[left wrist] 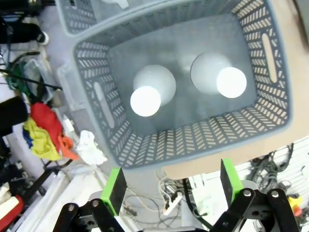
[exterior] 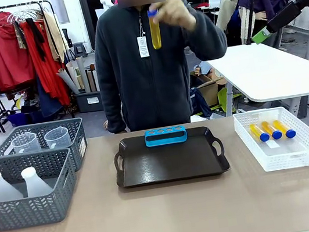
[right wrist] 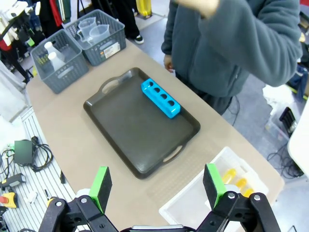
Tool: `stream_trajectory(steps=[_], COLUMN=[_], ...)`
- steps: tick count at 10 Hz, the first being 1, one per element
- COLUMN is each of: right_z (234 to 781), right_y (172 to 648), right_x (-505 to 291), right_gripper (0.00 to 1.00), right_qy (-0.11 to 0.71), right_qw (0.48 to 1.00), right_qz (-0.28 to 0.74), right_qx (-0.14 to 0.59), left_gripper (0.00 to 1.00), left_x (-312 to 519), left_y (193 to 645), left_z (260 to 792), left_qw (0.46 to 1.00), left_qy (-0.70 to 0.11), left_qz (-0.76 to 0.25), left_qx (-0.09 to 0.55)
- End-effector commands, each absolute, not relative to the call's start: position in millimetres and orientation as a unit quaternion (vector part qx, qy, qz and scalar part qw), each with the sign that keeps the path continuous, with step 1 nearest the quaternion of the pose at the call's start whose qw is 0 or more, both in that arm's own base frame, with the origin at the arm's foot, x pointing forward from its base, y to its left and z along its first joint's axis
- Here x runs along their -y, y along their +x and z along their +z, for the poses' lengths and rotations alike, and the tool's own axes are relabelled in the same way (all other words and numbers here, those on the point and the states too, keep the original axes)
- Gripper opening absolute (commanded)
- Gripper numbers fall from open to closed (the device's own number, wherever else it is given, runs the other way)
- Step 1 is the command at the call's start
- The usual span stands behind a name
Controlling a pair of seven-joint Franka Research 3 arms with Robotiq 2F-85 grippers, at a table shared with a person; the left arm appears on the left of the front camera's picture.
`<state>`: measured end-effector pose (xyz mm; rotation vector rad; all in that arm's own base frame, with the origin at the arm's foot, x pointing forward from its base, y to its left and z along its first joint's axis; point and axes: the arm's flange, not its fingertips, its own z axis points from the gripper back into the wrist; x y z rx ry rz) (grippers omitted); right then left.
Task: Prepare the laboratory tools.
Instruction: Pick up one Small flask and place it on the Handle tray.
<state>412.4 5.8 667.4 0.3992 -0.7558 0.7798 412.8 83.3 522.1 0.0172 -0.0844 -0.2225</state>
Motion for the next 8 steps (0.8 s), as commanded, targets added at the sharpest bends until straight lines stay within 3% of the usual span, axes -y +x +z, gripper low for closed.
stream_trajectory(steps=[1, 8], right_z=[669, 669], right_y=[413, 413], right_x=[-7, -7], right_gripper=[1.0, 1.0], right_qy=[0.199, 0.199], right_qw=[0.831, 0.831], right_qz=[0.37, 0.37], right_qx=[0.364, 0.364], left_gripper=[1.0, 1.0], left_x=[-88, -89], left_y=[424, 447], left_z=[505, 451], left_qw=[0.996, 1.0], left_qy=[-0.016, -0.004], left_qz=[-0.082, -0.031], left_qx=[0.032, -0.001])
